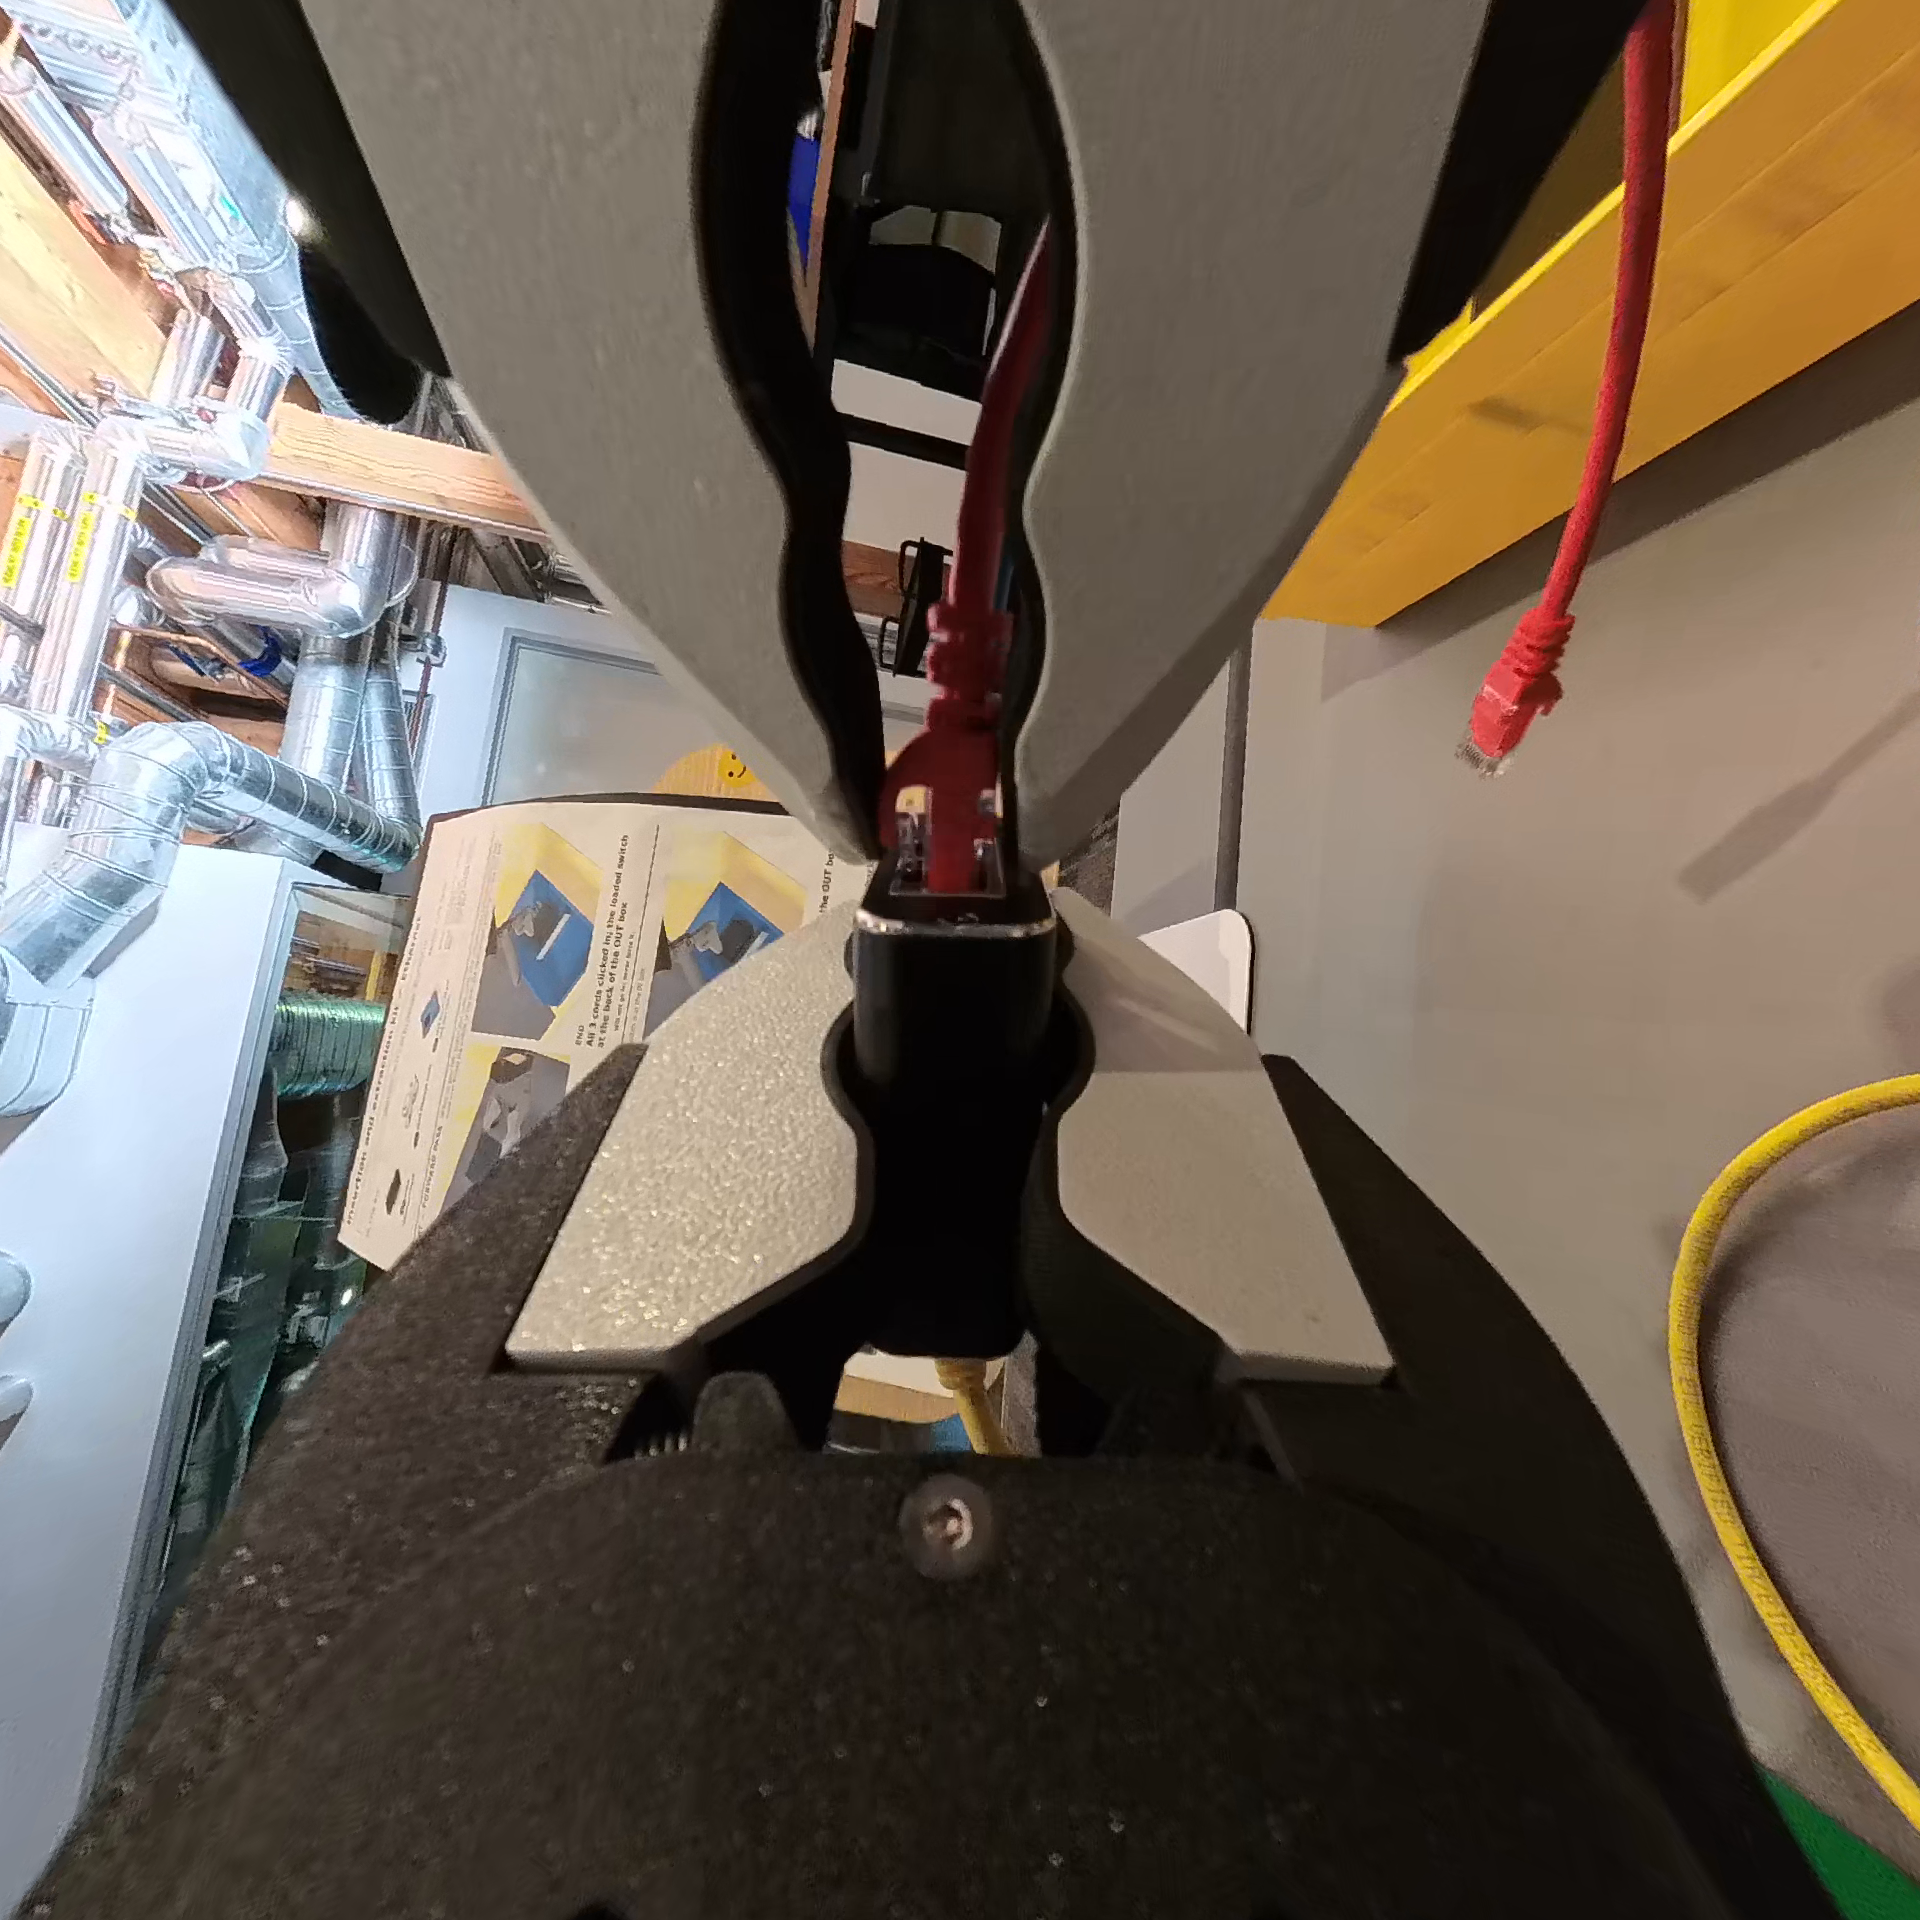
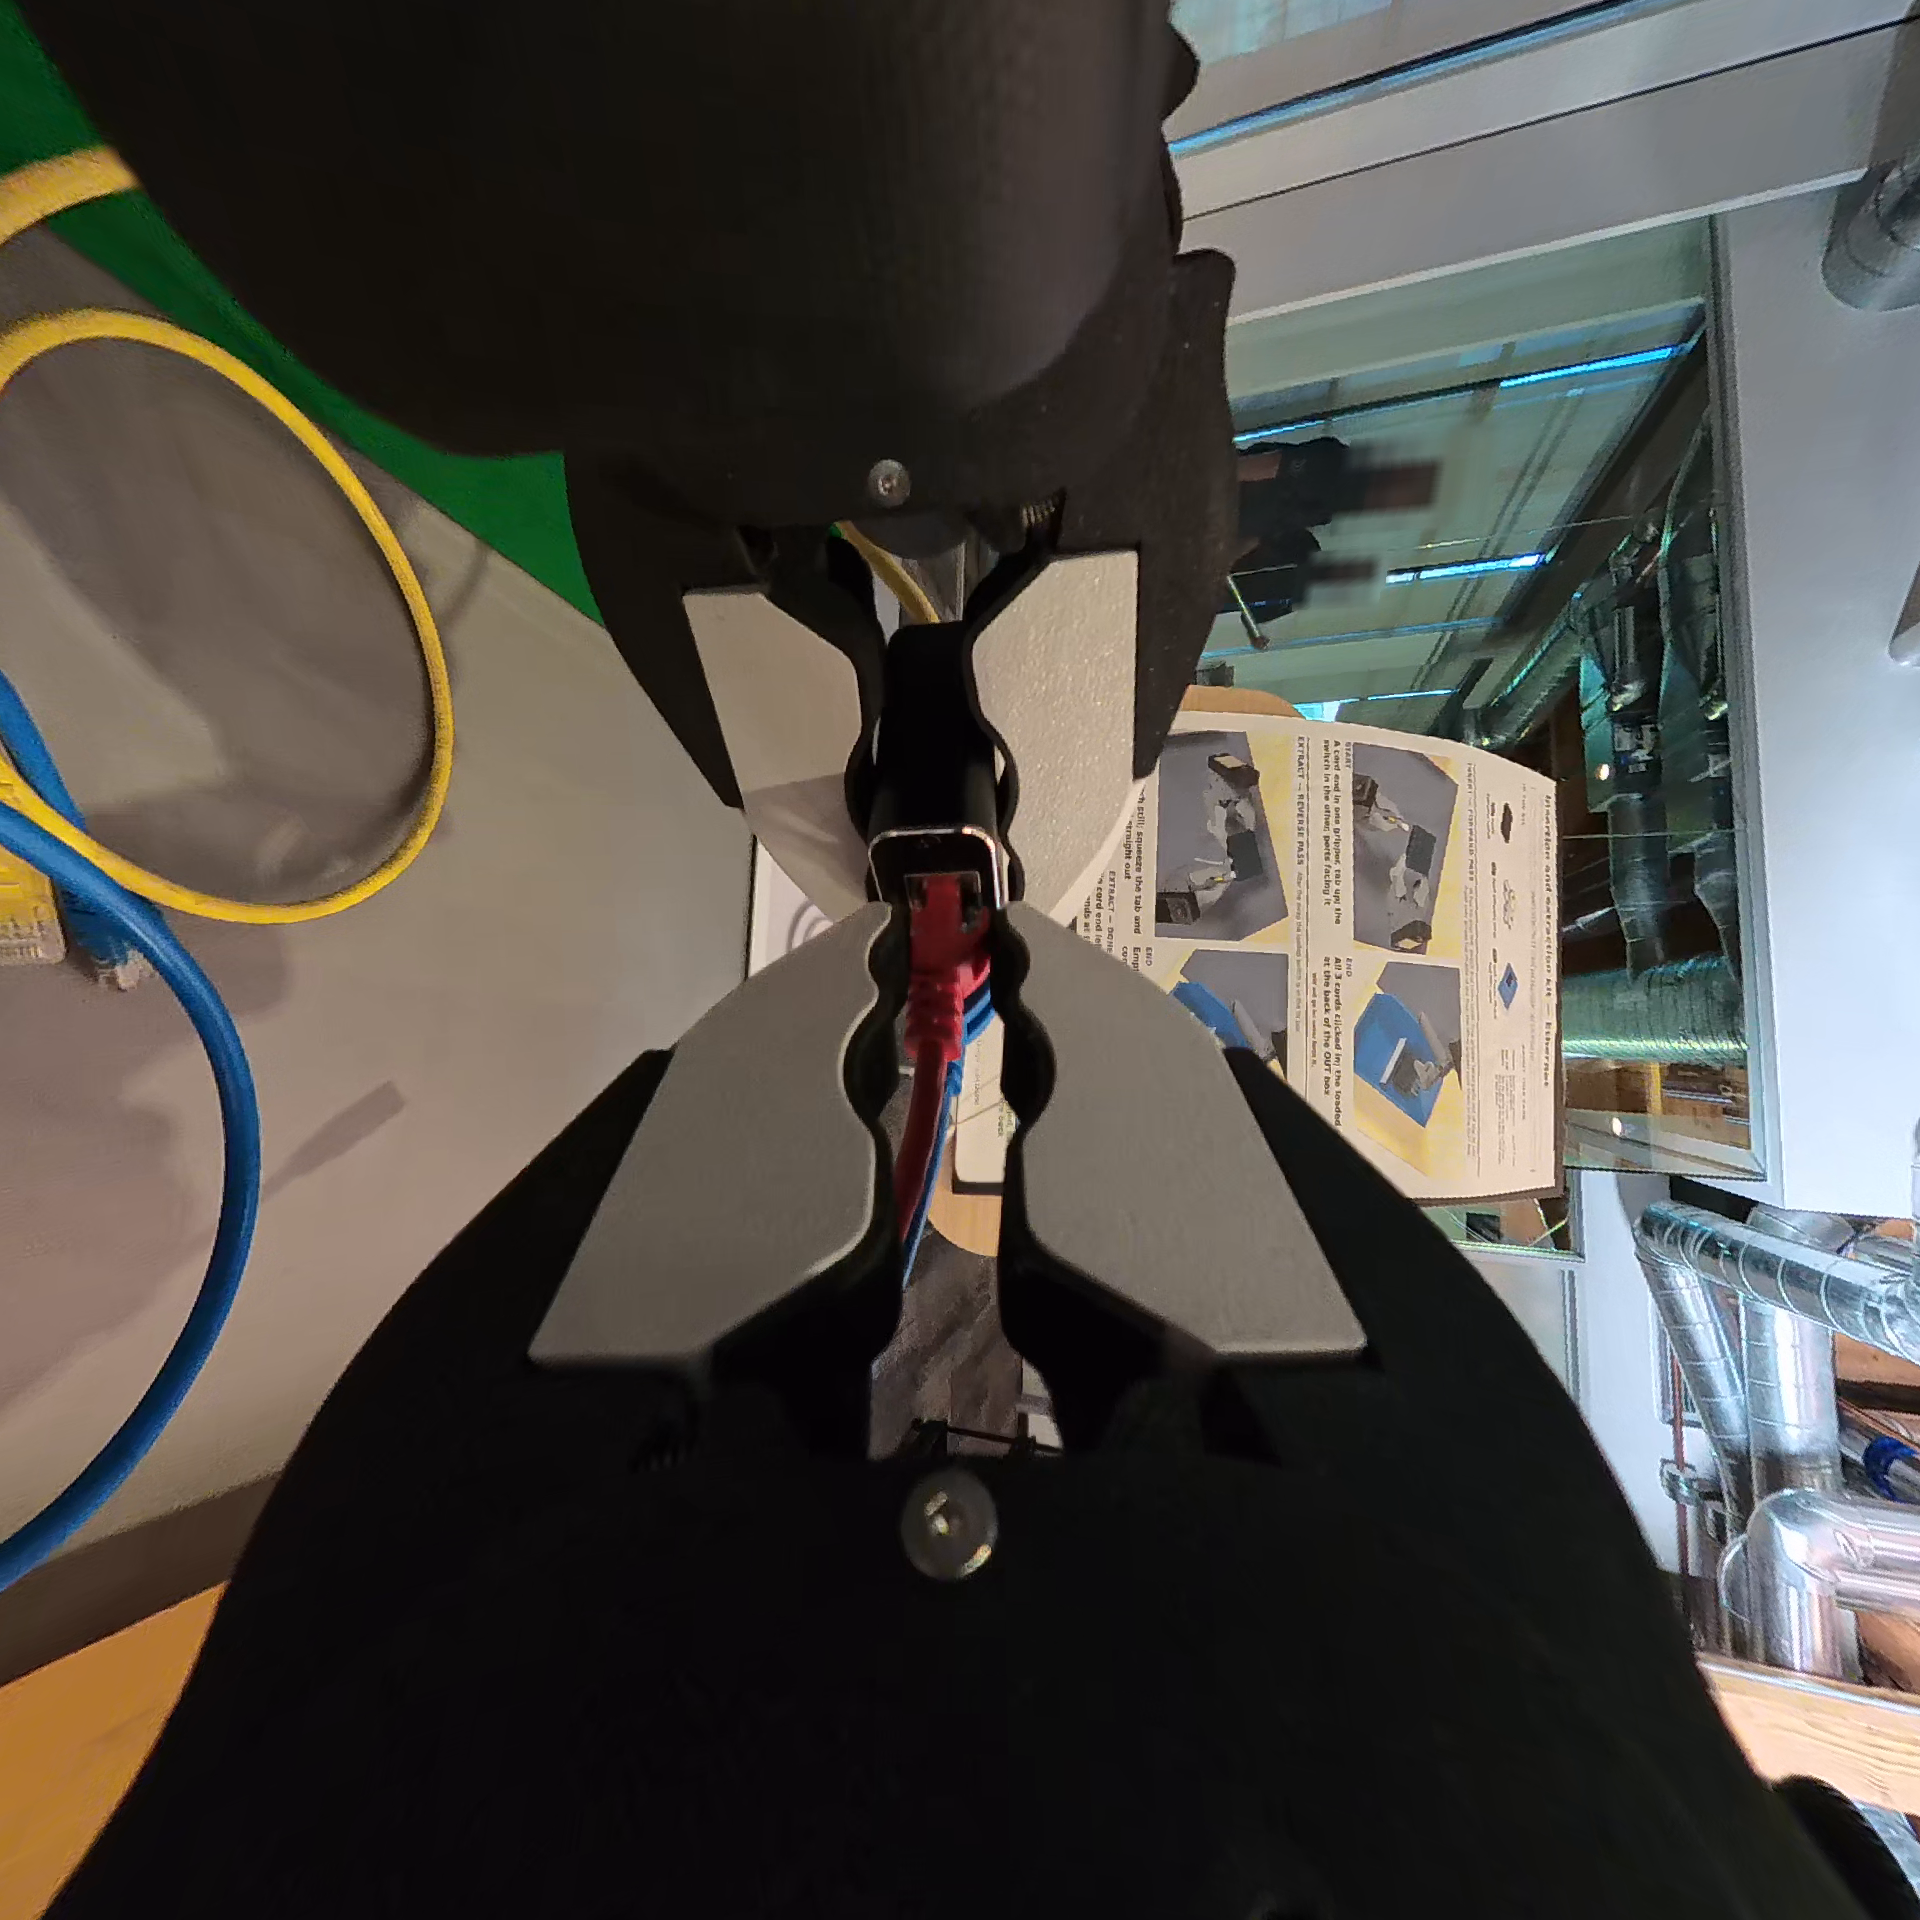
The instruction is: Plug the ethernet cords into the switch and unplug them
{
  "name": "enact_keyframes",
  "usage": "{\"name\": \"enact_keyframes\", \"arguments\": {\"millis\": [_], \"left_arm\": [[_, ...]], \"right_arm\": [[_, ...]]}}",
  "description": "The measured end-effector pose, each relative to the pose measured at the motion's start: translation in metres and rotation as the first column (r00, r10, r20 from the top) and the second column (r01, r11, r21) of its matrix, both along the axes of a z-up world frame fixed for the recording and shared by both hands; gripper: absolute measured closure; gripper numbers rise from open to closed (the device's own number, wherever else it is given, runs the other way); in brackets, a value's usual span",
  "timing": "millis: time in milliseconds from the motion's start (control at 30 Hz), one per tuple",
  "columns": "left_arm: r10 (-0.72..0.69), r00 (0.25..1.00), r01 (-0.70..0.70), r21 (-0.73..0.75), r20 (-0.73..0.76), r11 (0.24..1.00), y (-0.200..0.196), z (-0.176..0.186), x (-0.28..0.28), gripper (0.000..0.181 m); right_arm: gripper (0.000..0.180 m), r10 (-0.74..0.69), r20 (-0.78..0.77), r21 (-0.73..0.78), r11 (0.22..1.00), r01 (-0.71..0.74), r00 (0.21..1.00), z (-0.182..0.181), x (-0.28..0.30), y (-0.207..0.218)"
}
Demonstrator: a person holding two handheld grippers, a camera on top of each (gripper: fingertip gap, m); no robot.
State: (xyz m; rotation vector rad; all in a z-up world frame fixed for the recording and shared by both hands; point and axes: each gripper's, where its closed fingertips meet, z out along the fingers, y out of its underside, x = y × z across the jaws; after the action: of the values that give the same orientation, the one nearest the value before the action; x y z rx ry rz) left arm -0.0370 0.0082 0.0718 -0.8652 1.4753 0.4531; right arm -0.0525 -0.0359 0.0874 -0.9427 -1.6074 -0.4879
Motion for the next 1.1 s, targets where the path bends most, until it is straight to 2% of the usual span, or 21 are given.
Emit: {"name": "enact_keyframes", "arguments": {"millis": [533,933,1100], "left_arm": [[0.01,1.0,-0.01,0.039,-0.005,0.999,0.0,0.004,-0.003,0.154],[-0.069,0.998,0.068,-0.06,-0.014,0.996,-0.005,-0.013,0.008,0.153],[-0.081,0.996,0.079,-0.066,-0.03,0.995,-0.01,-0.014,0.01,0.153]], "right_arm": [[0.166,0.022,-0.037,-0.052,0.998,-0.024,0.999,-0.001,-0.004,-0.003],[0.166,-0.021,-0.004,-0.196,0.98,0.02,1.0,-0.015,0.007,-0.007],[0.166,-0.035,0.013,-0.206,0.978,0.037,0.999,-0.015,0.01,-0.013]]}}
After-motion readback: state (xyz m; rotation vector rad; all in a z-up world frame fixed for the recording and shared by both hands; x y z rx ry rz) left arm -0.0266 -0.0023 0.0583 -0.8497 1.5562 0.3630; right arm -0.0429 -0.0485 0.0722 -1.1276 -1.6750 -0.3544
